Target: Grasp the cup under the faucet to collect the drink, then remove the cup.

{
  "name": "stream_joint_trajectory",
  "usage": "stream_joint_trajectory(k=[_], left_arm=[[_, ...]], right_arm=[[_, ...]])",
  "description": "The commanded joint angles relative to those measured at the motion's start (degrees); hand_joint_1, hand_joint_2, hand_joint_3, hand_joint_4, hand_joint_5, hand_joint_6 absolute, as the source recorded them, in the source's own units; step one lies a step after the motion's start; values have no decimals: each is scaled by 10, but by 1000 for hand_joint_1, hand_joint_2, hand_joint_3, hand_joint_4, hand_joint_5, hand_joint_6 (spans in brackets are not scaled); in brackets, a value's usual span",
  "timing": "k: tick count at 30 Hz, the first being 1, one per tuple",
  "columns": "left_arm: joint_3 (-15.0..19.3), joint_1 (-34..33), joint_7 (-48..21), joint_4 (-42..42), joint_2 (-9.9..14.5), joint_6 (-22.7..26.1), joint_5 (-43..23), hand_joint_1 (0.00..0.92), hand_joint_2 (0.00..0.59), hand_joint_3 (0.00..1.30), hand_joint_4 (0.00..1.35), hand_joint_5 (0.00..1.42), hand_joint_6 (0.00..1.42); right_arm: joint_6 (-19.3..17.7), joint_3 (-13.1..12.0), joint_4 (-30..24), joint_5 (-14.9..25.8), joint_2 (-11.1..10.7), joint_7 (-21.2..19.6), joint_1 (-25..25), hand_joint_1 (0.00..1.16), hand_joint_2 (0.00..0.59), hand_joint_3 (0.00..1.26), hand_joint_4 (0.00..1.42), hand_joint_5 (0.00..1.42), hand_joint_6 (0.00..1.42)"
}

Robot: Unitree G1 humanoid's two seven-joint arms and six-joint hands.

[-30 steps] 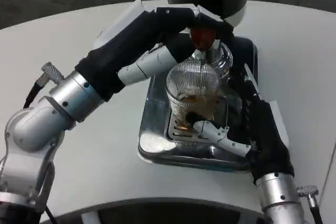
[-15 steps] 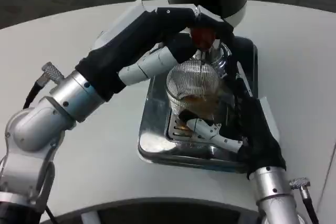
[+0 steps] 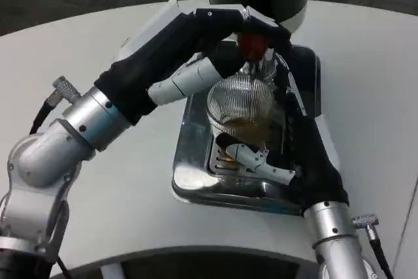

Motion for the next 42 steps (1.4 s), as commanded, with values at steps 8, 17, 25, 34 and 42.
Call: stream_joint_trajectory(k=[8,17,25,34,42], left_arm=[[-12,16,-8,21,9,12,22,0,57,567,366,366,171],[-11,17,-8,23,10,11,21,0,57,568,366,366,171],[-10,16,-7,28,7,13,17,0,57,568,366,366,171],[-8,14,-5,36,3,17,13,0,57,569,366,366,162],[-6,19,-7,36,0,40,-2,0,57,557,353,361,157]], right_arm=[[-12,6,21,-9,3,-6,-13,846,157,0,1,15,78],[-12,13,28,-10,7,-7,-18,844,157,0,0,15,68],[-13,16,38,-11,8,-16,-27,843,157,9,27,53,87],[-12,14,39,-19,11,-43,-26,864,159,84,162,192,186],[-16,13,49,-21,11,-55,-29,877,163,157,288,327,253]])
